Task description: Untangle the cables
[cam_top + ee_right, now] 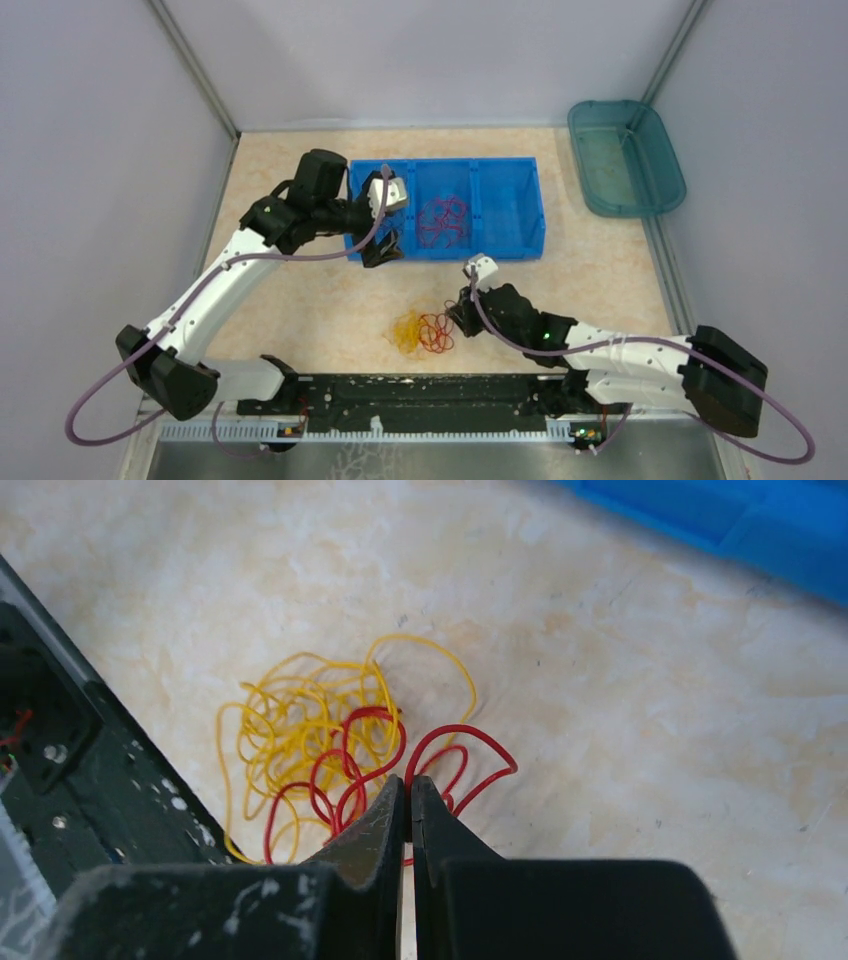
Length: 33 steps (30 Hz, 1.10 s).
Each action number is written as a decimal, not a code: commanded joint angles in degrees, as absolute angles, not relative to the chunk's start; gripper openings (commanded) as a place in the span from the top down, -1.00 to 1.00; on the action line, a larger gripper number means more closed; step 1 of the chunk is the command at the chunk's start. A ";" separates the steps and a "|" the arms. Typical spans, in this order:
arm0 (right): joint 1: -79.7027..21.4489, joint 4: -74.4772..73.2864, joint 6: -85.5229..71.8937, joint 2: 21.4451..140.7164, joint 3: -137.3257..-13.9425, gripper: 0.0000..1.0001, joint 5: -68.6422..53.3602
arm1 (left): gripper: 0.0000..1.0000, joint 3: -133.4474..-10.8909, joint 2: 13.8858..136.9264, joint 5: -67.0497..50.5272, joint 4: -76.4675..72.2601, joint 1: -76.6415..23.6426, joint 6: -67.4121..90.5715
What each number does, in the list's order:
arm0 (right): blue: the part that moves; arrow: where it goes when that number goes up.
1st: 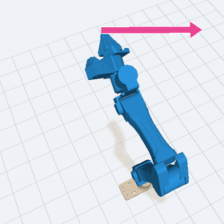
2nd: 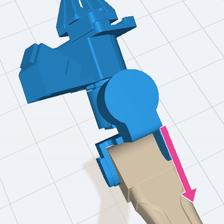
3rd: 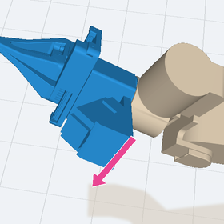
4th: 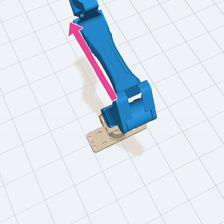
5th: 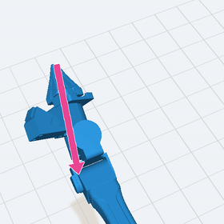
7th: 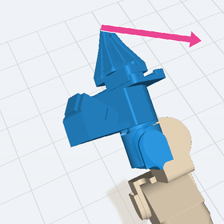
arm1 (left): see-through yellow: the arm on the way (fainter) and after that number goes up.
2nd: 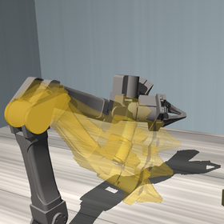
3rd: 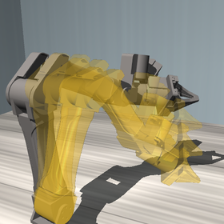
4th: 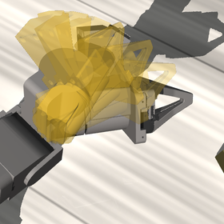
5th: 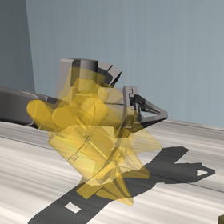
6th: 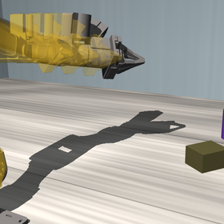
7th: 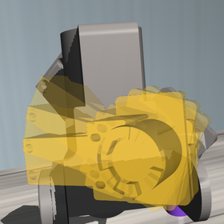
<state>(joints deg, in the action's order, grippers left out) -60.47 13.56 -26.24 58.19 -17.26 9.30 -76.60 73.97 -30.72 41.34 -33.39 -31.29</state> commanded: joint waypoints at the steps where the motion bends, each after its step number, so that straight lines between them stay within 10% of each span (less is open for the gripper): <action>1: -60.07 15.13 -23.69 51.20 -21.23 1.00 11.57 | -1.00 -73.28 71.19 -35.41 38.85 -33.53 -29.65; 26: -60.03 42.62 -29.75 55.71 -37.10 1.00 -18.25 | -0.99 -49.27 52.34 -60.56 15.29 -34.11 -13.12; 33: -60.03 45.04 -30.76 58.11 -37.88 1.00 -19.32 | -0.49 -47.84 53.31 -63.06 7.67 -34.45 -3.82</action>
